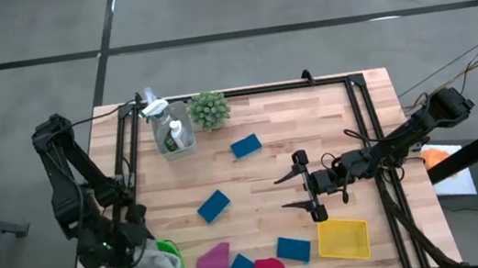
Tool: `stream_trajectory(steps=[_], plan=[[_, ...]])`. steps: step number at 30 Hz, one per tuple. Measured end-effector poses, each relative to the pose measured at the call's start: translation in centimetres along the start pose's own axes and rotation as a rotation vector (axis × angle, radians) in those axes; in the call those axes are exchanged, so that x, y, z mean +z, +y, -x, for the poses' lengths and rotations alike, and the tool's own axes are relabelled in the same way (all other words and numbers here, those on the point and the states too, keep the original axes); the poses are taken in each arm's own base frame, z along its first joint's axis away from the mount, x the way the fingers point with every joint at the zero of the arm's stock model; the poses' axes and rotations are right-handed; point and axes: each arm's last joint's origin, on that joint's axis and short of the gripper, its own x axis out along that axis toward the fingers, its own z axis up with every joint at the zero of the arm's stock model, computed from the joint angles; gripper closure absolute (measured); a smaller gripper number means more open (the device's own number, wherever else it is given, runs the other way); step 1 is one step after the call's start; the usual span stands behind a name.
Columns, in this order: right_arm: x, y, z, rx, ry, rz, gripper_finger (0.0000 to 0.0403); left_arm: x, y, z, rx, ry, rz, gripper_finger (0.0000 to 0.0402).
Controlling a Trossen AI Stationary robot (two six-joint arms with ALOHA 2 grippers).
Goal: Pick & Place Kitchen Items
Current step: Put the gray towel into the green bucket, then put the pink towel into the green bucket
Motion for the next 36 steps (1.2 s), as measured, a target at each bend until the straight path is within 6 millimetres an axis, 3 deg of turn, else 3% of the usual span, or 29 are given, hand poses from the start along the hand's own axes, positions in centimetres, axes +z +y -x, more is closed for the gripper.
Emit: stream_trajectory(steps=[5, 9, 15, 18, 27, 32, 36], plan=[[0.0, 0.0, 0.0, -0.001, -0.003, -0.001, 0.0112, -0.9, 1.0, -1.6, 0.049, 0.046, 0.065, 0.0121], [0.0, 0.0, 0.0, -0.002, -0.004, -0.001, 0.0112, -1.3, 1.1, -1.9, -0.014, 0.213, 0.159, 0.0121], [0.0, -0.1, 0.0, -0.003, -0.004, 0.000, 0.0112, -1.4, 0.6, -0.7, -0.122, 0.488, 0.362, 0.0121], [0.0, -0.1, 0.0, -0.003, -0.004, -0.001, 0.0112, -0.9, 0.1, 0.3, -0.174, 0.542, 0.402, 0.0121], [0.0, -0.1, 0.0, -0.004, 0.002, 0.001, 0.0112, 2.2, -1.1, 4.5, -0.286, 0.377, 0.309, 0.0121], [0.0, -0.1, 0.0, -0.004, 0.003, 0.001, 0.0112, 3.9, -0.7, 6.0, -0.126, 0.024, 0.170, 0.0121], [0.0, -0.1, 0.0, -0.004, 0.004, -0.006, 0.0112, 4.2, -0.2, 5.8, 0.004, -0.121, 0.170, 0.0121]])
